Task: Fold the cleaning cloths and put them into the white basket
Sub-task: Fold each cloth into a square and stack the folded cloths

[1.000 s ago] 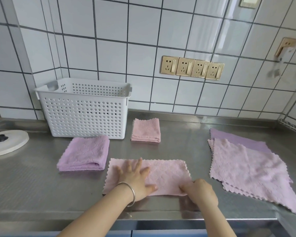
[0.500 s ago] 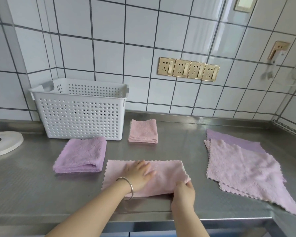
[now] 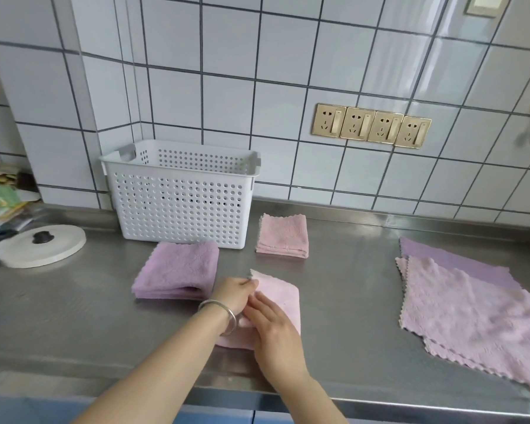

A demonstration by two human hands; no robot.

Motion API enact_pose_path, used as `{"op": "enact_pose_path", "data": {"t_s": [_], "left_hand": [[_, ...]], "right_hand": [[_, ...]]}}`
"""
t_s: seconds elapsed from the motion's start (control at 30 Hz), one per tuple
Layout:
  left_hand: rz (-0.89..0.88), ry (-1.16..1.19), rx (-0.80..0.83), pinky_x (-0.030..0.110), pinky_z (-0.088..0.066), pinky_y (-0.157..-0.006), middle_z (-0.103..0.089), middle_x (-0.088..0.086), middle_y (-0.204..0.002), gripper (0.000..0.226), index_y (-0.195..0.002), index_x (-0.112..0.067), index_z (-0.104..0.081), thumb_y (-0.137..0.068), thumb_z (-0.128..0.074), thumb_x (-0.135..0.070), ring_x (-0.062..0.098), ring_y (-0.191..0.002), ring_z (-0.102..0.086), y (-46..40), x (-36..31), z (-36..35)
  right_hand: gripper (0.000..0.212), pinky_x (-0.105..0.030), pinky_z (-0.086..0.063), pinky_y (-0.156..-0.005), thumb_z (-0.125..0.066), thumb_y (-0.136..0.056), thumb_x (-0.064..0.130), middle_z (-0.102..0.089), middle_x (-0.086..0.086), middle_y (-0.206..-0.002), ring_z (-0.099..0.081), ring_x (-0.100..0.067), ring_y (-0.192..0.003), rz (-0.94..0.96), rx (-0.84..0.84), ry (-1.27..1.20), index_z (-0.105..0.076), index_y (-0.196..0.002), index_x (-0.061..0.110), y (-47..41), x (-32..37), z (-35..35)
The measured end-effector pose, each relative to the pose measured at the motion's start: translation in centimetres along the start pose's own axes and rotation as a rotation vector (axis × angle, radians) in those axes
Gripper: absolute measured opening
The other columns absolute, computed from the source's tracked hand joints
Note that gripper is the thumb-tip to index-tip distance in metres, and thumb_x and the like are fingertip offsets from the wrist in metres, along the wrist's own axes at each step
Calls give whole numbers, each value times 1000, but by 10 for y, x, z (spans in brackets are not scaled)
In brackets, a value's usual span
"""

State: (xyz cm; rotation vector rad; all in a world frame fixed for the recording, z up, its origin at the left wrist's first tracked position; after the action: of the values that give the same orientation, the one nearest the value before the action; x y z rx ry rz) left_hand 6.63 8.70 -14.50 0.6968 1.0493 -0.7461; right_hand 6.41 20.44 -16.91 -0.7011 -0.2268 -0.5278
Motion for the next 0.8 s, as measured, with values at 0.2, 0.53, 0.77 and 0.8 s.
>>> {"op": "enact_pose_path", "data": {"t_s": [0.2,0.53,0.77,0.8], "left_hand": [[-50,-272,-159,32,-23,-55,-40,10,-52,45,-47,-13,-36,-90,-49,-8,22,-61,-35,0,9,17],[-95,-559,-256,35,-41,-74,-66,25,-102,24,-87,3,-62,-92,-43,-9,38,-97,-58,3,22,26],[-134,-706,-347,40,-45,-80,-65,18,-111,25,-105,-4,-61,-94,-40,-13,38,-106,-57,6,36,31],[-132,-741,-342,40,-45,-81,-64,17,-113,25,-107,-5,-60,-95,-40,-14,37,-107,-57,5,39,31]], "right_hand": [[53,-27,-53,-88,-35,-68,5,-67,3,-116,-61,-16,-110,10,70,57,-65,-109,21,4,-12,1],[61,-17,-54,-68,-36,-66,-5,-60,2,-129,-57,-16,-119,-122,126,78,-62,-116,20,14,-36,-7],[63,-24,-38,-103,-34,-88,-5,-16,8,-156,-12,-10,-145,-84,266,75,-32,-145,22,12,-36,-5],[61,-24,-36,-104,-33,-90,-3,-14,8,-157,-9,-9,-145,-77,290,79,-30,-145,22,12,-35,-6]]}}
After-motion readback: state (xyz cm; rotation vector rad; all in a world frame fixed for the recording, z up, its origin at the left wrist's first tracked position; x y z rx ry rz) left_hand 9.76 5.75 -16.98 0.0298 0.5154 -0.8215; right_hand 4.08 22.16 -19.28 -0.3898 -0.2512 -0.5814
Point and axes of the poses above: each hand's wrist, its own y-axis away from the middle knuckle, its own z-axis out of the back of the hand, x = y × z, the point moved 2 cm from there along -y, towards the middle knuckle
